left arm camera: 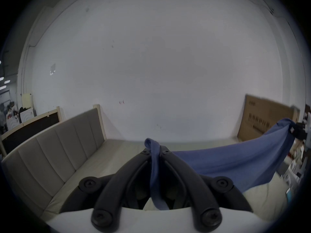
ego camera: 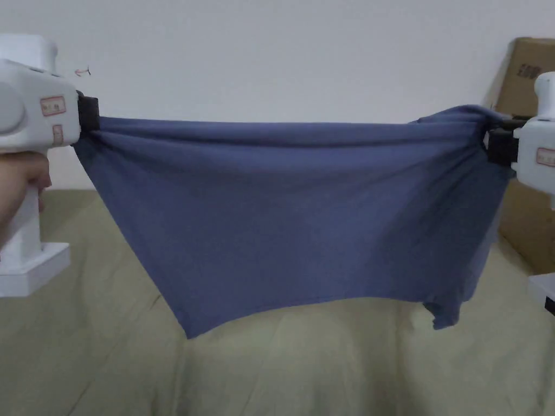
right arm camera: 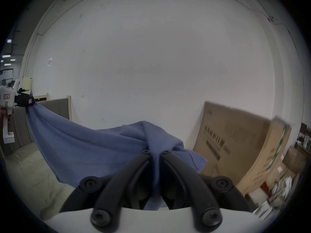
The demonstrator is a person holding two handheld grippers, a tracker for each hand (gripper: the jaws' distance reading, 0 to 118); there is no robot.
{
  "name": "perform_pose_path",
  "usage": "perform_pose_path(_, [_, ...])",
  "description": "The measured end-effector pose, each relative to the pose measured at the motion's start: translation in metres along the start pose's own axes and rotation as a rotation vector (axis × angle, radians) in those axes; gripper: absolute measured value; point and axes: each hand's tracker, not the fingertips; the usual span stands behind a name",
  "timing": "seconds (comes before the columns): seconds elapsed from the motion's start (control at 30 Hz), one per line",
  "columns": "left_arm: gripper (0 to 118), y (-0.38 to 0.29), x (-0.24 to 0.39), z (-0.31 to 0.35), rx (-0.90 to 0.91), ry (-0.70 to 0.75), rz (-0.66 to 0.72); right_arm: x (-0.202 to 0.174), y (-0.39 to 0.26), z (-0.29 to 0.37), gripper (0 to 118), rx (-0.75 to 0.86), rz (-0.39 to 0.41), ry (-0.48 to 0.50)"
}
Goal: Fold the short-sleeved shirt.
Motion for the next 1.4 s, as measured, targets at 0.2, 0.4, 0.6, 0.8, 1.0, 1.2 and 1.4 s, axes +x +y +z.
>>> perform_pose_path(0.2, [5,-0.119,0.003,0.015,-0.188,-0.1,0.05,0.002,-0.139,0.028,3,-0.2,0.007,0.051])
perform_pose_path(0.4, [5,-0.214,-0.001,0.101,-0.348,-0.184,0.101,0.008,-0.217,0.132,3,-0.358,0.007,0.135])
perform_pose_path(0.6, [5,-0.275,-0.011,0.206,-0.47,-0.281,0.114,0.01,-0.256,0.248,3,-0.405,0.07,0.228])
perform_pose_path(0.8, [6,-0.326,-0.001,0.275,-0.615,-0.353,-0.012,0.002,-0.297,0.313,5,-0.507,0.105,0.252])
perform_pose_path(1.0, [114,-0.358,-0.012,0.31,-0.635,-0.324,-0.023,0.007,-0.317,0.36,99,-0.616,0.115,0.247])
perform_pose_path(1.2, [116,-0.311,-0.007,0.388,-0.319,-0.276,0.079,-0.002,-0.254,0.441,99,-0.304,-0.004,0.023])
perform_pose_path(1.4, [10,-0.281,0.009,0.428,-0.155,-0.203,0.22,-0.031,-0.219,0.467,0,-0.1,-0.188,-0.061])
